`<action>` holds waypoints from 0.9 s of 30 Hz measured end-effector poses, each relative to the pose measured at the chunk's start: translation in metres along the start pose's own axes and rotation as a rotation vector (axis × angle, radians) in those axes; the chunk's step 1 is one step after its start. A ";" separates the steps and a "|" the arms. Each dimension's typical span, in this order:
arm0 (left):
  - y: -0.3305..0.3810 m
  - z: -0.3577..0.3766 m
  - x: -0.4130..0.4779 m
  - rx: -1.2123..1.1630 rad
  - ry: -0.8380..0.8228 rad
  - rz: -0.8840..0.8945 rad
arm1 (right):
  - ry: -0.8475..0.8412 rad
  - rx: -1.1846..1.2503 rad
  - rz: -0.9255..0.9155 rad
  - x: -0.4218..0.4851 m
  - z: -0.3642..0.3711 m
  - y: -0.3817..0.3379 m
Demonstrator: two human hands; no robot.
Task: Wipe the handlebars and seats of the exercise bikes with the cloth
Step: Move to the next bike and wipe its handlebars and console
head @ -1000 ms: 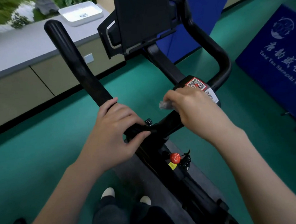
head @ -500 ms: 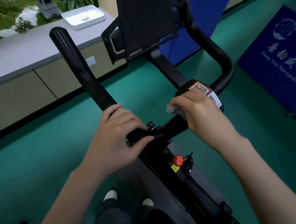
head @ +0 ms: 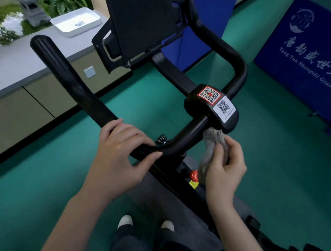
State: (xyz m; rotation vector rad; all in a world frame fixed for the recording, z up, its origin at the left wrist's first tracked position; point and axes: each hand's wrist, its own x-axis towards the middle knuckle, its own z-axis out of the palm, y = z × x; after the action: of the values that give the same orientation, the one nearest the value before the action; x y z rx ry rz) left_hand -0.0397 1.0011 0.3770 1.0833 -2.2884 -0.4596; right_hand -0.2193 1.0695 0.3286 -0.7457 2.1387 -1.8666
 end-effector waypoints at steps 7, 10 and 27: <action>-0.001 0.000 0.000 0.026 -0.016 0.019 | -0.017 0.191 0.224 -0.024 0.025 0.001; -0.001 0.000 0.000 0.033 -0.016 0.023 | -0.125 0.243 0.262 -0.040 0.020 0.005; -0.003 0.000 -0.003 0.054 0.004 0.059 | -0.017 0.446 0.458 -0.045 0.044 -0.009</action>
State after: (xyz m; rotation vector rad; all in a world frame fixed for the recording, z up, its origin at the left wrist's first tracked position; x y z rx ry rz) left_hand -0.0365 1.0013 0.3745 1.0387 -2.3350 -0.3742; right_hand -0.1580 1.0536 0.3221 -0.1572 1.6053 -1.9474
